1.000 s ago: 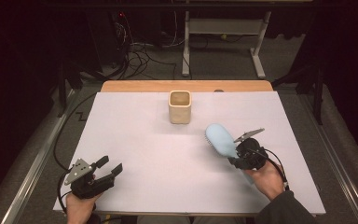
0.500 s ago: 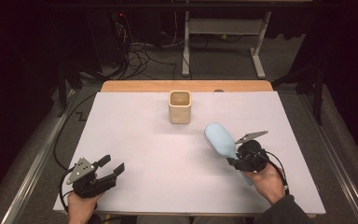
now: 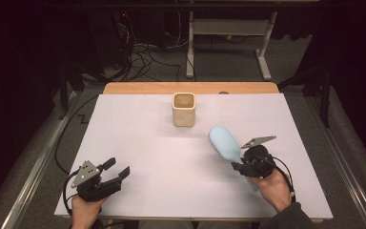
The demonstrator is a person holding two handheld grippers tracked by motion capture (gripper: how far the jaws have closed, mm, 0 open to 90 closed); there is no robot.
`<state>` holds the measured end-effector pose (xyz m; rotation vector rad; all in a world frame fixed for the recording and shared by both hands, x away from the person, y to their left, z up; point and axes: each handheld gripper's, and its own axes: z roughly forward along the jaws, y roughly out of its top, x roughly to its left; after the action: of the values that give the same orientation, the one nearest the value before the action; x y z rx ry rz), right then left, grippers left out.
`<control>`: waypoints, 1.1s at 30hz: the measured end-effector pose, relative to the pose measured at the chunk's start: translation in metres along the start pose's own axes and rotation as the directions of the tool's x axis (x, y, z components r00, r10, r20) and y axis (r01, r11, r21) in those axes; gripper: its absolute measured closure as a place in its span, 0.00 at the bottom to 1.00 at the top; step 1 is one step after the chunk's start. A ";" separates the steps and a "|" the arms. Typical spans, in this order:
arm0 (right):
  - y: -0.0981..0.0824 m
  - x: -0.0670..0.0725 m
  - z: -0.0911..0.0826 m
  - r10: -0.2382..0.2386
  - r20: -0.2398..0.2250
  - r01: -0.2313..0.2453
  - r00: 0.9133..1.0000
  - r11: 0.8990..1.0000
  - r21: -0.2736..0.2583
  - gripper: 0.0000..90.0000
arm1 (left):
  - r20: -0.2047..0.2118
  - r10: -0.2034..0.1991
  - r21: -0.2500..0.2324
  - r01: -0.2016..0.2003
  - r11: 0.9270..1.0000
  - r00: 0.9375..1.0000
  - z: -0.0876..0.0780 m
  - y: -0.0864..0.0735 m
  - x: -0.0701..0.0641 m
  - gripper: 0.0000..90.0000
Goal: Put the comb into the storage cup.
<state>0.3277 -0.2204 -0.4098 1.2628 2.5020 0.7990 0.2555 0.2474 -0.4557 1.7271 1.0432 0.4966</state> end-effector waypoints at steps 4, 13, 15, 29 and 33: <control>0.000 0.001 -0.001 0.003 -0.009 -0.003 1.000 1.000 -0.006 0.79 | 0.005 0.002 0.002 -0.002 1.000 1.000 0.001 0.000 -0.001 0.37; 0.000 0.008 0.001 -0.015 -0.023 0.014 1.000 1.000 -0.023 0.79 | 0.013 0.008 0.004 -0.008 1.000 1.000 0.002 0.001 -0.004 0.37; -0.001 0.009 0.001 -0.014 -0.029 0.013 0.999 1.000 -0.028 0.79 | 0.013 0.007 0.004 -0.007 1.000 1.000 0.002 0.001 -0.004 0.37; 0.001 0.016 0.004 -0.035 -0.051 0.033 0.998 0.998 -0.050 0.79 | 0.033 0.008 0.005 -0.008 1.000 0.999 0.006 0.001 -0.012 0.37; 0.001 0.019 0.006 -0.040 -0.055 0.037 0.998 0.998 -0.052 0.79 | 0.053 -0.003 -0.003 0.003 1.000 0.999 0.008 0.003 -0.015 0.37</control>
<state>0.3197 -0.2025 -0.4132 1.1885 2.5244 0.8947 0.2548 0.2301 -0.4545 1.7267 1.0068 0.4477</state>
